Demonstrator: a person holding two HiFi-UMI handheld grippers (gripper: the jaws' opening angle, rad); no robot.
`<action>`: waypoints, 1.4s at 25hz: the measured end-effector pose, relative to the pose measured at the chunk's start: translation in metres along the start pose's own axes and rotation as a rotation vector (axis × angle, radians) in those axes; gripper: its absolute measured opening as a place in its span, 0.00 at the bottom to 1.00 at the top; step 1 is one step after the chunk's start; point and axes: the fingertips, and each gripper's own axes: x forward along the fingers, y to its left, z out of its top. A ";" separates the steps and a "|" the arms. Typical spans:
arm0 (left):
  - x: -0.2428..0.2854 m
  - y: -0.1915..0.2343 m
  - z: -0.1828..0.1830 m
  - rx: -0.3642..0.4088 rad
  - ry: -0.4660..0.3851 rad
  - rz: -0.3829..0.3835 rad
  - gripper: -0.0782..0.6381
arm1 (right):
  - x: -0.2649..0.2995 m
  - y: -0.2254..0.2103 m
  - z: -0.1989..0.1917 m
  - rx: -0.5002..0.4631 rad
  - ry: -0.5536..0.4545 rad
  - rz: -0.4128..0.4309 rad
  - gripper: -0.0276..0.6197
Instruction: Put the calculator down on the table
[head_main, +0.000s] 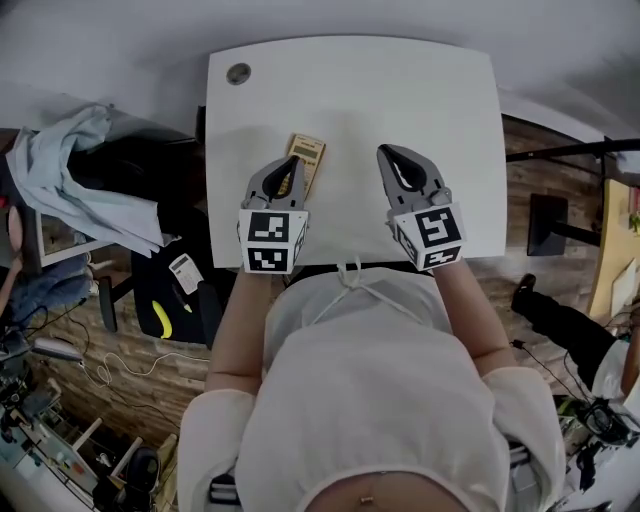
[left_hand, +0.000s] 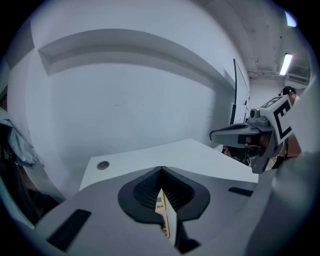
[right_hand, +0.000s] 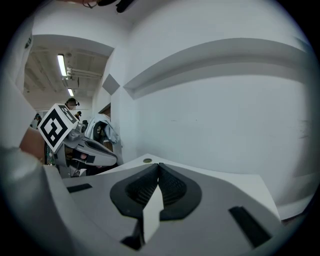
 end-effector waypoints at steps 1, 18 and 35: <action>-0.004 -0.001 0.009 -0.001 -0.035 -0.004 0.13 | -0.002 -0.001 0.005 -0.003 -0.009 0.004 0.05; -0.095 -0.043 0.120 0.084 -0.474 -0.148 0.13 | -0.069 -0.011 0.077 -0.075 -0.264 0.034 0.05; -0.101 -0.074 0.125 0.098 -0.481 -0.137 0.13 | -0.097 -0.027 0.069 -0.097 -0.258 0.002 0.04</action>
